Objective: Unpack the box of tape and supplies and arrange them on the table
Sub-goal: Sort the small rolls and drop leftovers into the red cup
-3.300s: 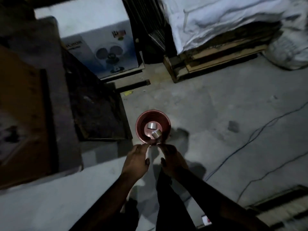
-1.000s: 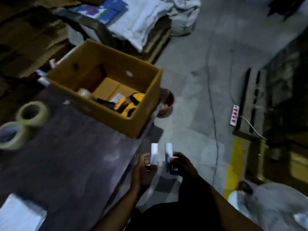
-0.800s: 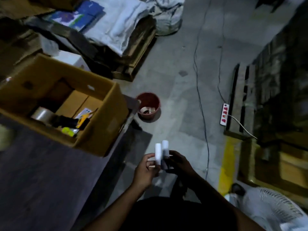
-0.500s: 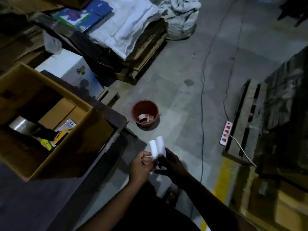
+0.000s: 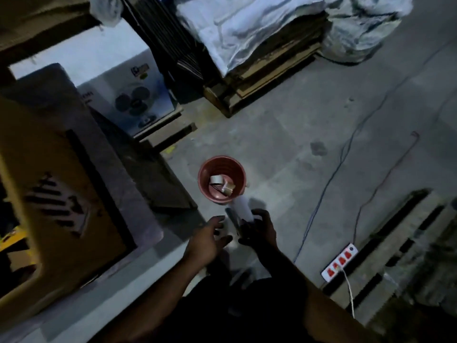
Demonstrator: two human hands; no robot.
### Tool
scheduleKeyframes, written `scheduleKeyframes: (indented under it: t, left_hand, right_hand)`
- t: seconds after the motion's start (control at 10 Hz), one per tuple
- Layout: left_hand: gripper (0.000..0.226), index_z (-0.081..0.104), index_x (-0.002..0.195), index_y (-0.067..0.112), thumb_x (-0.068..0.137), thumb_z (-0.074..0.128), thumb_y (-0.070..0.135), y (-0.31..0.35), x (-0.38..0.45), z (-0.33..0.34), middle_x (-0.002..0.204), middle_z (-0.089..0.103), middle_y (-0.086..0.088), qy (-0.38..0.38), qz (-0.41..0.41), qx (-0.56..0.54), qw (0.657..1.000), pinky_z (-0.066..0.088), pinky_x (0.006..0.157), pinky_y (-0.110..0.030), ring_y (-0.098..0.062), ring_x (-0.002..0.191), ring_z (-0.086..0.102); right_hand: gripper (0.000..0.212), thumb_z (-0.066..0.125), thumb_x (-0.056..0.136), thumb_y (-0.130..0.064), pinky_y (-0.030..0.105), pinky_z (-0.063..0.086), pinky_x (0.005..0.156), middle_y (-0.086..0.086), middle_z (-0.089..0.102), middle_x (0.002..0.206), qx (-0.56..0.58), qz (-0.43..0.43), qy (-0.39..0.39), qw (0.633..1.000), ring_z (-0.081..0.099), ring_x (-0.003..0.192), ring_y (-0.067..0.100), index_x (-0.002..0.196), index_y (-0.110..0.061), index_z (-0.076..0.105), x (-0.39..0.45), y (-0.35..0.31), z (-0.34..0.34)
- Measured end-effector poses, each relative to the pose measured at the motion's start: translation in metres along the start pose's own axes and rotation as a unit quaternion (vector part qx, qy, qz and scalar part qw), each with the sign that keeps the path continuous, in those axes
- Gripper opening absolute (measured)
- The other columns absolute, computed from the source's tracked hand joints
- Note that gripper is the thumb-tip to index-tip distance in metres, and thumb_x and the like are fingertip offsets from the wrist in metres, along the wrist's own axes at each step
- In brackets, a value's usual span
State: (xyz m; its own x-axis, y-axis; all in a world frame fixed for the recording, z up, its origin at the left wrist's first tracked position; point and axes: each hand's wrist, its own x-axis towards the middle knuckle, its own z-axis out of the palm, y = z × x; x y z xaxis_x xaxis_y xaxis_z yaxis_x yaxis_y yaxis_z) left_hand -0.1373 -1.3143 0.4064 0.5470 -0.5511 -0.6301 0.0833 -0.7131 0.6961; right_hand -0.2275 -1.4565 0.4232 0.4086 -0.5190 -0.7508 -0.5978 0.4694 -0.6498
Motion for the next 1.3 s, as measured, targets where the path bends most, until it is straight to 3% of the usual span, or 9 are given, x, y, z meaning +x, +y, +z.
scheduleKeyframes:
  t: [0.1, 0.3, 0.4, 0.6, 0.8, 0.9, 1.0, 1.2, 1.3]
  left_hand:
    - [0.061, 0.042, 0.142, 0.028, 0.086, 0.068, 0.031, -0.004, 0.055, -0.003, 0.128, 0.059, -0.002, 0.015, -0.019, 0.124, 0.992, 0.047, 0.100, -0.037, -0.021, 0.119, 0.055]
    - [0.065, 0.043, 0.143, 0.015, 0.084, 0.062, 0.034, -0.016, 0.140, 0.002, 0.132, 0.058, -0.012, 0.099, -0.064, 0.194, 0.974, 0.042, 0.105, -0.039, -0.031, 0.128, 0.048]
    - [0.064, 0.039, 0.146, 0.016, 0.089, 0.064, 0.028, -0.020, 0.169, 0.017, 0.135, 0.056, -0.012, 0.126, -0.081, 0.189, 0.970, 0.040, 0.107, -0.037, -0.030, 0.130, 0.044]
    - [0.071, 0.026, 0.151, 0.019, 0.092, 0.062, 0.033, -0.016, 0.170, 0.027, 0.149, 0.041, -0.014, 0.104, -0.141, 0.211, 0.962, 0.032, 0.111, -0.035, -0.029, 0.140, 0.030]
    - [0.072, 0.024, 0.152, 0.020, 0.092, 0.060, 0.036, 0.027, 0.125, 0.013, 0.149, 0.040, -0.015, 0.112, -0.162, 0.200, 0.960, 0.035, 0.111, -0.037, -0.030, 0.140, 0.032]
    - [0.071, 0.024, 0.152, 0.019, 0.093, 0.058, 0.035, 0.047, 0.096, 0.010, 0.149, 0.040, -0.015, 0.124, -0.161, 0.200, 0.959, 0.033, 0.109, -0.036, -0.030, 0.138, 0.034]
    - [0.069, 0.024, 0.152, 0.017, 0.093, 0.057, 0.035, 0.059, 0.058, 0.012, 0.149, 0.040, -0.014, 0.138, -0.153, 0.183, 0.961, 0.034, 0.108, -0.034, -0.030, 0.137, 0.035]
    - [0.065, 0.031, 0.148, 0.014, 0.093, 0.056, 0.038, 0.048, -0.045, 0.016, 0.146, 0.044, -0.013, 0.185, -0.126, 0.140, 0.964, 0.040, 0.105, -0.034, -0.030, 0.130, 0.046]
    - [0.062, 0.035, 0.146, 0.018, 0.092, 0.056, 0.042, 0.015, -0.106, 0.013, 0.146, 0.046, -0.007, 0.230, -0.104, 0.133, 0.958, 0.038, 0.107, -0.033, -0.024, 0.133, 0.042]
  right_hand:
    - [0.034, 0.076, 0.080, -0.012, 0.027, 0.053, 0.040, 0.010, 0.065, 0.078, -0.049, 0.011, 0.028, 0.998, 0.061, 0.044, 0.012, 0.110, -0.016, 0.058, 0.080, -0.010, -0.006]
    - [0.021, 0.073, 0.084, -0.036, 0.022, 0.054, 0.049, -0.013, 0.070, 0.061, -0.154, 0.085, -0.078, 0.981, 0.066, 0.053, 0.004, 0.094, -0.019, 0.065, 0.248, -0.007, -0.007]
    - [0.042, 0.072, 0.068, -0.054, 0.043, 0.061, 0.075, -0.002, 0.075, 0.090, -0.139, 0.050, -0.055, 0.988, 0.073, 0.084, 0.022, 0.098, -0.025, 0.071, 0.327, 0.025, 0.007]
    - [0.032, 0.065, 0.083, -0.038, 0.041, 0.055, 0.067, -0.002, 0.057, 0.096, -0.175, 0.113, -0.107, 0.972, 0.060, 0.084, 0.023, 0.112, -0.033, 0.051, 0.315, -0.014, 0.009]
    - [0.023, 0.054, 0.089, -0.018, 0.018, 0.046, 0.054, -0.006, 0.052, 0.069, -0.288, 0.157, -0.213, 0.921, 0.049, 0.055, 0.006, 0.071, -0.033, 0.052, 0.267, -0.049, -0.034]
    - [0.015, 0.067, 0.077, -0.026, 0.020, 0.049, 0.046, 0.004, 0.057, 0.057, -0.176, 0.268, -0.322, 0.891, 0.054, 0.044, 0.015, 0.065, -0.023, 0.059, 0.254, -0.045, -0.043]
    - [0.021, 0.054, 0.094, -0.015, 0.029, 0.054, 0.070, 0.000, 0.057, 0.087, -0.323, 0.097, -0.243, 0.910, 0.057, 0.072, 0.014, 0.083, -0.034, 0.051, 0.182, -0.073, -0.035]
    - [0.025, 0.058, 0.083, -0.018, 0.024, 0.053, 0.068, 0.002, 0.068, 0.102, -0.396, -0.069, -0.264, 0.877, 0.065, 0.086, 0.018, 0.104, -0.032, 0.059, 0.076, -0.060, 0.010]
    - [0.032, 0.053, 0.086, -0.025, 0.039, 0.048, 0.096, -0.001, 0.066, 0.108, -0.464, -0.156, -0.328, 0.808, 0.062, 0.100, 0.020, 0.117, -0.024, 0.062, 0.013, -0.038, 0.040]
